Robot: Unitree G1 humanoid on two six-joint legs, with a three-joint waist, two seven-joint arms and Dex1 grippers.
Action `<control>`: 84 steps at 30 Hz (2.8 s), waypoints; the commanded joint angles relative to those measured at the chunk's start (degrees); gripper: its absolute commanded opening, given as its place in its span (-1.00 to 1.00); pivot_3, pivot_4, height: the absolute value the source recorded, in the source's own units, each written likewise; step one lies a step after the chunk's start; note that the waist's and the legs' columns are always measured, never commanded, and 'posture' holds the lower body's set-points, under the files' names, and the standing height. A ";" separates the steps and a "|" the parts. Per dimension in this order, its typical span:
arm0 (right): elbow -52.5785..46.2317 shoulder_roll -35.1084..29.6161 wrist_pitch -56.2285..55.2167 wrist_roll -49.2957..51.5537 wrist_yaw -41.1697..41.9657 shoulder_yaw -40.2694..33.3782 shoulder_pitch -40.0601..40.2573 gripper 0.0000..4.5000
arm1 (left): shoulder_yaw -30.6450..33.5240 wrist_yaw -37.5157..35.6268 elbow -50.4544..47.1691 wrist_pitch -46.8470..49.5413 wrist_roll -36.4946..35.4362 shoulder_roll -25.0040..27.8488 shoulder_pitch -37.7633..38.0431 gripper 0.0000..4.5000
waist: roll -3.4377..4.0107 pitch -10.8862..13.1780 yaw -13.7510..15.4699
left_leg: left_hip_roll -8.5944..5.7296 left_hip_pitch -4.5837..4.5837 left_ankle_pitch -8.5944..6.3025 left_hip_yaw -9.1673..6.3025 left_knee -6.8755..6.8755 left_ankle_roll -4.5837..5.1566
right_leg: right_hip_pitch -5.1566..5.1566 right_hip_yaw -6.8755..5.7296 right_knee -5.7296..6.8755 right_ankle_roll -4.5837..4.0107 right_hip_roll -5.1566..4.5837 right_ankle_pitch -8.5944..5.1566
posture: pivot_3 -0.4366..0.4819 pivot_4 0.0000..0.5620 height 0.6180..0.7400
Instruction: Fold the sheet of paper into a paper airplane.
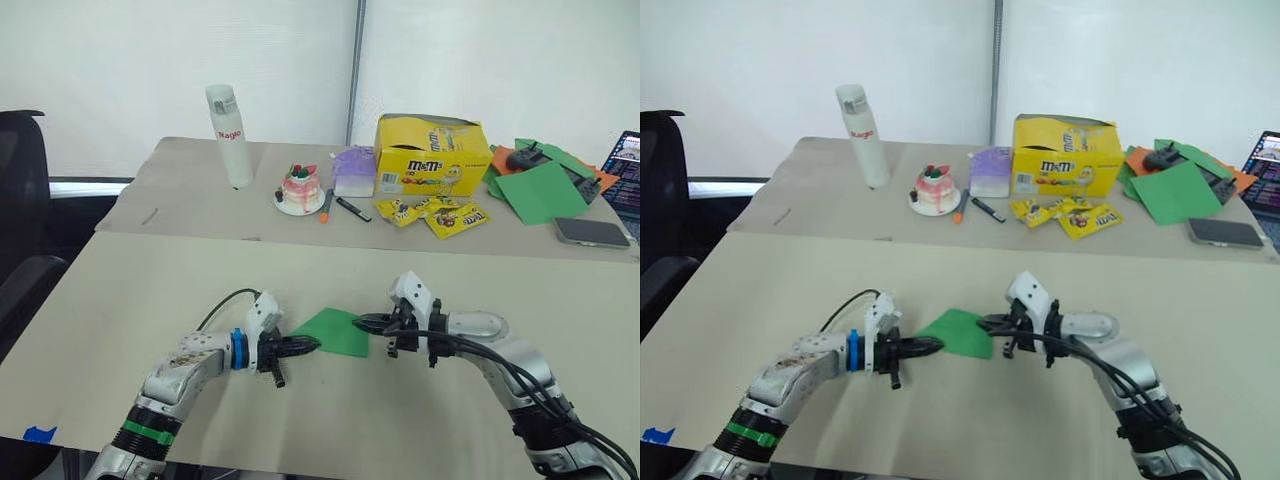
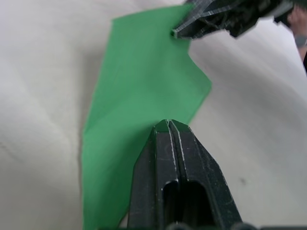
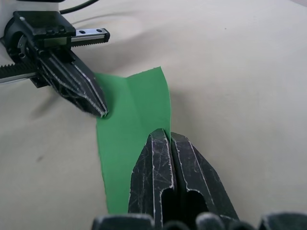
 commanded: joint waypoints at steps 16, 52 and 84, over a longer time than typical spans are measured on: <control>-0.84 -0.99 -12.83 -4.88 1.64 0.04 2.00 -0.99 | 2.15 4.69 5.17 9.65 -0.91 0.69 0.88 -1.00 | -0.02 0.01 -0.62 | 0.01 0.02 0.00 0.02 -0.06 0.00 | -0.03 0.04 0.00 -0.01 0.02 0.00 | -0.05 -0.47 0.70; 11.20 -5.79 -60.45 -26.91 -1.96 7.92 10.02 -0.99 | 0.71 3.60 3.22 8.33 -0.11 1.23 -3.00 -1.00 | -0.21 0.12 0.76 | -0.06 0.38 -0.01 0.07 -0.04 -0.02 | 0.36 0.14 -0.07 -0.01 -0.26 -0.03 | -0.05 -0.47 0.70; 7.90 -9.03 -57.68 -27.44 -2.30 7.83 11.79 -0.87 | -9.90 -2.10 5.17 1.89 6.91 0.33 -9.49 -1.00 | -0.57 0.28 0.96 | 0.06 0.38 0.00 0.06 -0.13 -0.03 | 0.41 0.09 -0.11 -0.17 -0.09 -0.12 | -0.05 -0.47 0.70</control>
